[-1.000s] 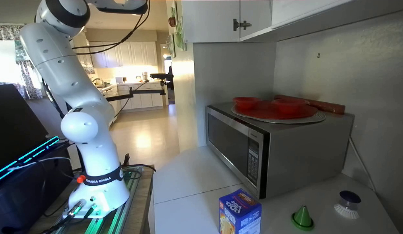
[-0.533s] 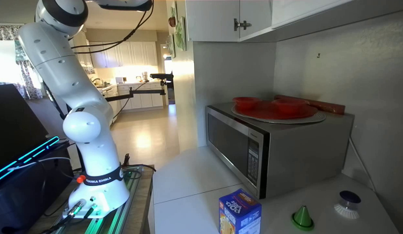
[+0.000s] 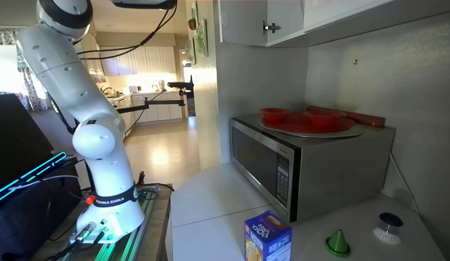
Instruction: Close the left door of the cabinet above the microwave.
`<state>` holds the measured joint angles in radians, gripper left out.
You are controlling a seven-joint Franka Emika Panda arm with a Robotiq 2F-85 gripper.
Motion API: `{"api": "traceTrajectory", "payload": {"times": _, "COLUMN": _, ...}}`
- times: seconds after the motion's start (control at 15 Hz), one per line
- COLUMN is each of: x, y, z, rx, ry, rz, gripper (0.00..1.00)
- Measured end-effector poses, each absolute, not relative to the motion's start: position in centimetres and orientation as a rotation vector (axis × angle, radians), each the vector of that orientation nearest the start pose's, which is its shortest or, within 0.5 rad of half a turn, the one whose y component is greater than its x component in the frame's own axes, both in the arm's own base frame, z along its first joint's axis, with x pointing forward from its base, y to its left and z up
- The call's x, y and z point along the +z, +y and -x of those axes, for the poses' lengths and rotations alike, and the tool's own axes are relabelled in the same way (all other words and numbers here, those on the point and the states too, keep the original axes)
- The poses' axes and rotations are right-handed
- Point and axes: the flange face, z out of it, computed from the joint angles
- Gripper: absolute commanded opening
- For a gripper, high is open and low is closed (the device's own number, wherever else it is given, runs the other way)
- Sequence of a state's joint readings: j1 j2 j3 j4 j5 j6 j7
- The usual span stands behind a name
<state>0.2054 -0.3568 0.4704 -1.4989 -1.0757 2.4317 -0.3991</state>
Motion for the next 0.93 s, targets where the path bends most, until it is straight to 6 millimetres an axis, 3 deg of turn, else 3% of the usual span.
{"api": "traceTrajectory", "payload": {"times": 0.53, "x": 92.0, "y": 29.3, "z": -31.6, "rx": 1.311, "ry": 1.063, "rz": -1.268, "gripper": 0.0}}
{"api": "traceTrajectory", "payload": {"times": 0.93, "x": 91.8, "y": 27.2, "z": -32.9, "rx": 1.299, "ry": 1.023, "rz": -1.314, "gripper": 0.0}}
